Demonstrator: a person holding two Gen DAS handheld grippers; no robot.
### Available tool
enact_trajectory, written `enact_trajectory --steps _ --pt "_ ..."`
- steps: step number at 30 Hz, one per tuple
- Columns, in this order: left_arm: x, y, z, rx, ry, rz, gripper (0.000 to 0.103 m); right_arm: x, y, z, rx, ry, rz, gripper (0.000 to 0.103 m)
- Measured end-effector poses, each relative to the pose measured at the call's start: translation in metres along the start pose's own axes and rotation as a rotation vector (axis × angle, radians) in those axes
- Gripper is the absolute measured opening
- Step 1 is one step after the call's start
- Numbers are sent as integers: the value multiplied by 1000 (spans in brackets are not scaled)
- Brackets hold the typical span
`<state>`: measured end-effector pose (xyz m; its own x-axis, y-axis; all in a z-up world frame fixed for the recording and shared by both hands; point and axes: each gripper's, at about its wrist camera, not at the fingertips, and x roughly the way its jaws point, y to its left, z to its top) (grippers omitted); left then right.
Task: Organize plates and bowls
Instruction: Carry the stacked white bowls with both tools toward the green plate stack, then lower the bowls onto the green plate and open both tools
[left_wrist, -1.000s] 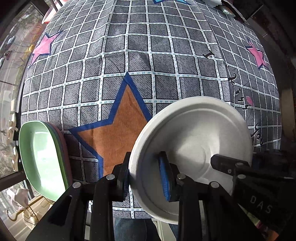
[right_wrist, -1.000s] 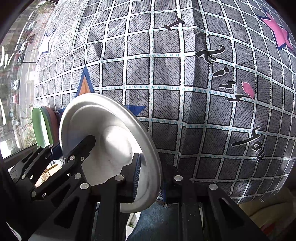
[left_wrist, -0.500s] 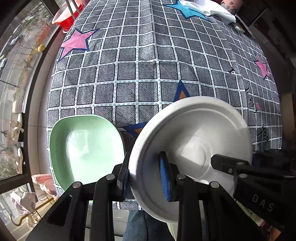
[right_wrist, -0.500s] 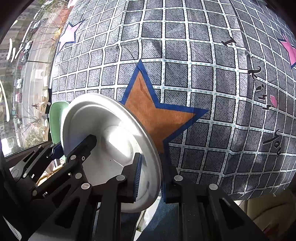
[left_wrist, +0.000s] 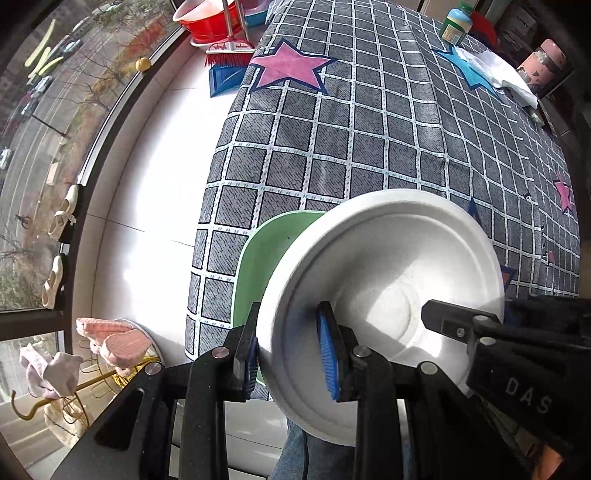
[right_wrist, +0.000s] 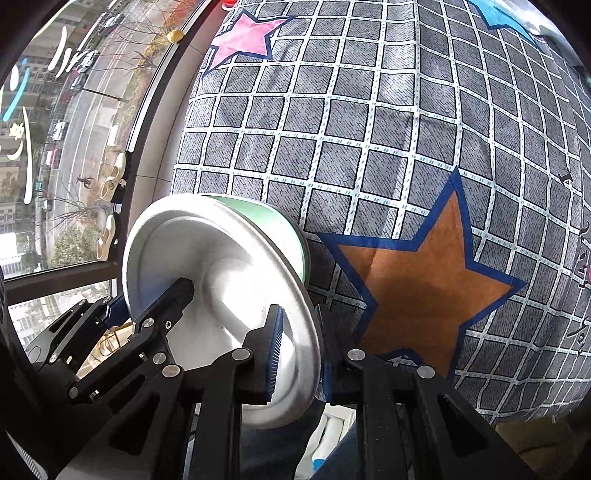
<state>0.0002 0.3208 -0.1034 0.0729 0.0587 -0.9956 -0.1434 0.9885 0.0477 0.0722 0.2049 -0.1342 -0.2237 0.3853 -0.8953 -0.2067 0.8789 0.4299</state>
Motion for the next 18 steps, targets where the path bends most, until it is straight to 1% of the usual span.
enact_trajectory --steps 2,3,5,6,8,12,14,17,18 --pt "2 7 -5 -20 7 11 31 9 13 5 -17 10 2 21" --pt "5 8 -3 -29 10 15 31 13 16 8 -27 14 1 21" --pt "10 22 1 -46 22 13 31 22 29 11 -43 22 -6 21" --pt "17 14 1 -55 28 10 31 26 34 13 -48 25 -10 21" --pt "25 20 4 -61 40 3 31 38 43 16 -46 34 -16 21" --pt "38 12 2 -20 55 10 32 50 45 19 -20 50 -32 21" --pt "40 -3 0 9 65 11 32 50 39 17 -6 59 -38 21" --pt "46 -8 -5 46 83 11 40 50 33 15 12 61 -43 21" --pt "46 -10 -6 54 85 23 46 48 30 14 14 59 -45 21"
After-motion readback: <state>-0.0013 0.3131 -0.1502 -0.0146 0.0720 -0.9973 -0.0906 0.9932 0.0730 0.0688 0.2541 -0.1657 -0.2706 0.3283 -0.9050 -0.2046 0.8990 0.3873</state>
